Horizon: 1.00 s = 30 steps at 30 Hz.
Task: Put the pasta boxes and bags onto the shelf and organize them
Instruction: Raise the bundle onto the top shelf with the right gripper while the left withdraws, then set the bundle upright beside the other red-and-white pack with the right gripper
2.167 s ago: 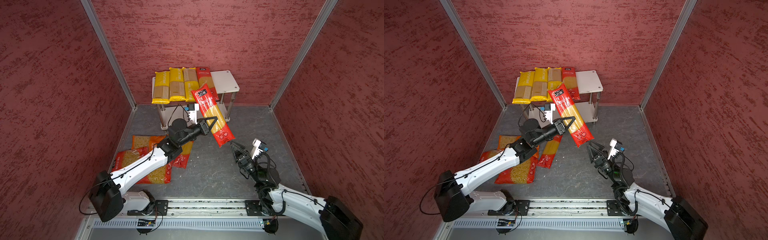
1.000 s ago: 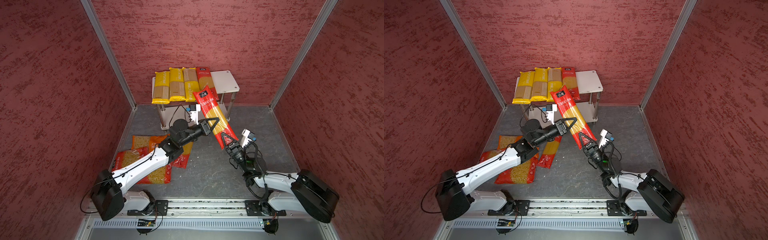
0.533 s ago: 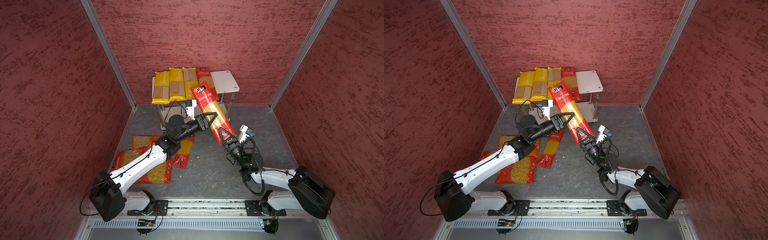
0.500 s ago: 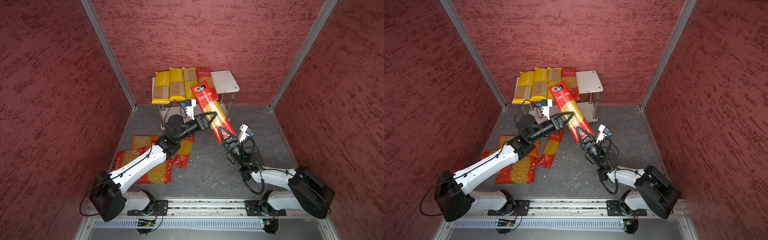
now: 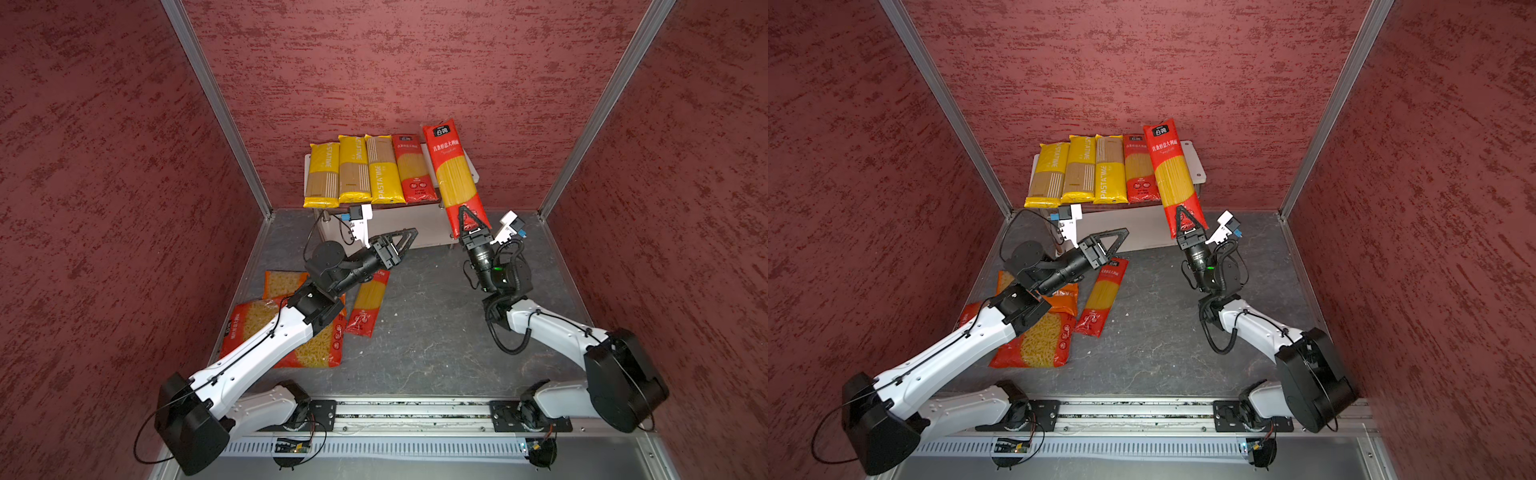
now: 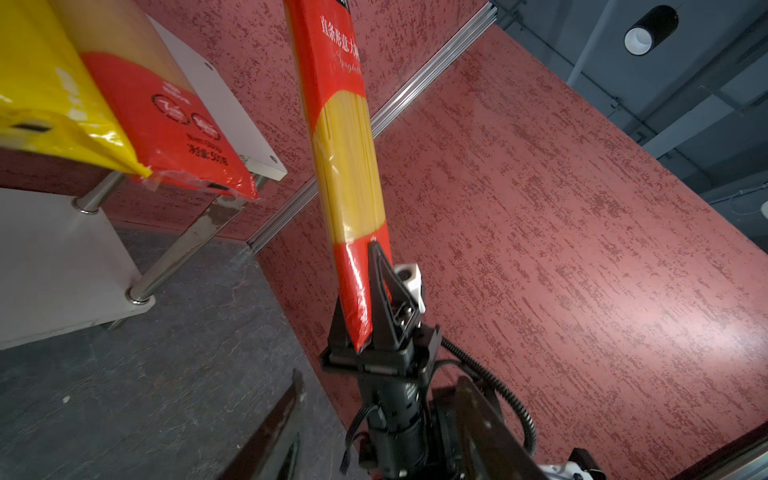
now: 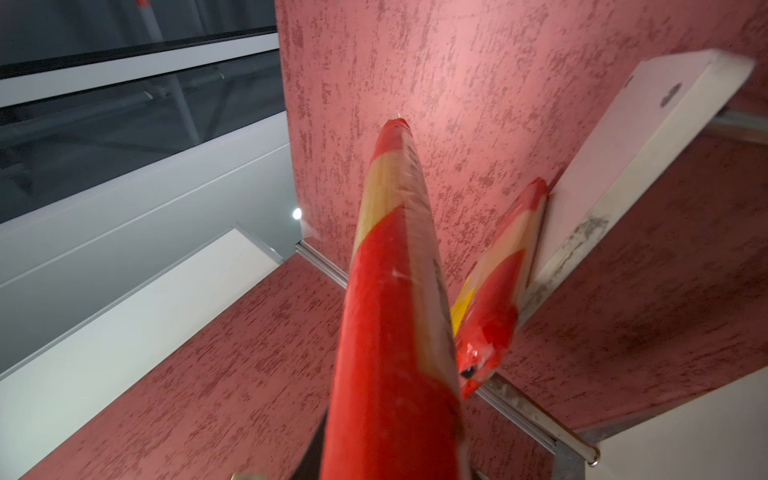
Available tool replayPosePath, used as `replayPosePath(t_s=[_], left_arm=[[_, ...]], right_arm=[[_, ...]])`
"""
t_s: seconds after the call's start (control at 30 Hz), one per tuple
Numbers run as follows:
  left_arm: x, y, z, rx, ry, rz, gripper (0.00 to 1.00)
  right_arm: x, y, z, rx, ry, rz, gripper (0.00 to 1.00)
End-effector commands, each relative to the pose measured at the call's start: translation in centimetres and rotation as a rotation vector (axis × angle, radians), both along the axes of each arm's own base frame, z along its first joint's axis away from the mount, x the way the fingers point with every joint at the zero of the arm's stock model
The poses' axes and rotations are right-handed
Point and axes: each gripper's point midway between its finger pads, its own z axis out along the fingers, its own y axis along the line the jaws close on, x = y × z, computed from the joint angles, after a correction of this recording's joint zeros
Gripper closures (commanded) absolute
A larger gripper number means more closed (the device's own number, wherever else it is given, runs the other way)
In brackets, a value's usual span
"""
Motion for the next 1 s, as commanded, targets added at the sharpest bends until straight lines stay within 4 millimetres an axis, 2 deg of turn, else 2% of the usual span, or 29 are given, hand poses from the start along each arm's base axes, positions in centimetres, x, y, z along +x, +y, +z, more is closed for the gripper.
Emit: replayPosePath(t_s=[0.0, 0.13, 0.2, 0.23, 0.27, 0.37, 0.5, 0.6, 0.73, 0.87, 0.97], left_arm=[[-0.8, 1.0, -3.5, 0.089, 0.044, 0.045, 0.43], [-2.3, 2.9, -7.1, 0.131, 0.119, 0.080, 0.44], [-3.0, 4.1, -8.5, 0.143, 0.149, 0.106, 0.44], [-3.3, 4.7, -9.2, 0.147, 0.165, 0.120, 0.44], [-3.6, 5.2, -9.7, 0.147, 0.178, 0.133, 0.44], [-4.3, 6.3, -10.9, 0.140, 0.209, 0.164, 0.44], [-5.0, 6.8, -11.6, 0.158, 0.216, 0.181, 0.45], [-5.3, 6.8, -11.7, 0.178, 0.210, 0.189, 0.45], [-5.2, 6.5, -11.9, 0.193, 0.210, 0.186, 0.45], [-5.2, 6.1, -11.9, 0.197, 0.209, 0.182, 0.45], [-5.2, 6.0, -11.8, 0.201, 0.205, 0.180, 0.45]], right_arm=[[0.6, -2.7, 5.7, 0.049, -0.042, -0.078, 1.00], [4.2, -3.1, 6.2, 0.020, 0.039, -0.112, 1.00], [5.5, -2.5, 6.7, 0.009, 0.044, -0.101, 1.00], [6.7, -2.1, 6.1, 0.002, 0.069, -0.094, 1.00], [7.1, -1.8, 6.4, 0.004, 0.069, -0.086, 1.00], [9.1, -0.9, 5.6, 0.026, 0.123, -0.060, 1.00], [11.0, 0.3, 5.0, 0.055, 0.165, -0.018, 1.00], [11.9, 1.5, 4.5, 0.067, 0.197, 0.018, 1.00], [12.3, 2.9, 3.8, 0.085, 0.229, 0.048, 0.92], [12.0, 3.3, 3.8, 0.081, 0.241, 0.039, 0.78], [11.5, 3.6, 4.1, 0.059, 0.237, 0.052, 0.63]])
